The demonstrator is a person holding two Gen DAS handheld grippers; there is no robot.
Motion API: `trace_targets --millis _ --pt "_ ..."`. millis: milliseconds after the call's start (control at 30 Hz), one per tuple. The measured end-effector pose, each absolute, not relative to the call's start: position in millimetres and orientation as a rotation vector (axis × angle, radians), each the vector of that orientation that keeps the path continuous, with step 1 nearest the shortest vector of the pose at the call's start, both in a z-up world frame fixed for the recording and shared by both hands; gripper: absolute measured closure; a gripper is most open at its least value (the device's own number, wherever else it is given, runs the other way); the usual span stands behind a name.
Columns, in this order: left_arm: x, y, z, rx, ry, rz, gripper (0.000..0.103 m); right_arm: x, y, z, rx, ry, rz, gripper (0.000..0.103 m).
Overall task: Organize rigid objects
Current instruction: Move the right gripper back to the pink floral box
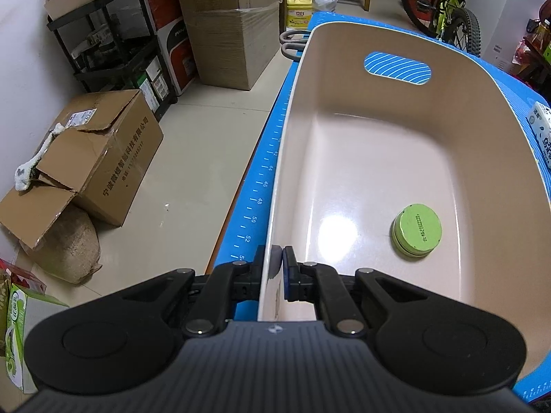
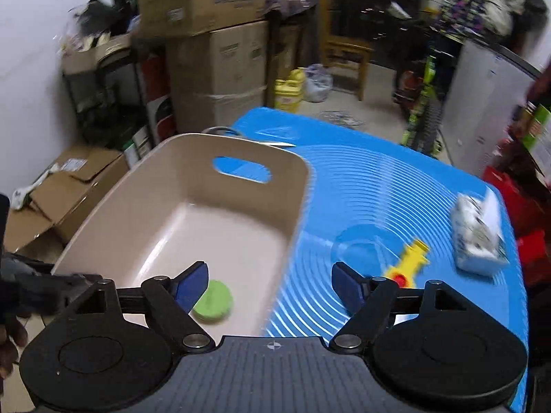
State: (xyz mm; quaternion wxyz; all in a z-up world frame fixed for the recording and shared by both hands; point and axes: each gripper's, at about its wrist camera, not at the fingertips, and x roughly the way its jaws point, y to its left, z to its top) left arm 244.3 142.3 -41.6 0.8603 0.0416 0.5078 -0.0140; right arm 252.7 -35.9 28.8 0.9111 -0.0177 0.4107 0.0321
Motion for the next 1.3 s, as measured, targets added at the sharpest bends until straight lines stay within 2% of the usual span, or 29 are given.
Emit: trace_targets --millis 567,900,1300 --pt "245 141 -42 0.086 1.068 -0.029 0.092 191 -117 -24 0.046 0.953 -0.100 0.010" --pt "245 142 -42 0.081 1.069 -0.030 0.092 184 -130 -76 0.131 1.051 -0.106 0.010" --pt "245 142 -42 0.085 1.069 -0.031 0.092 196 -119 -101 0.153 1.063 -0.097 0.010"
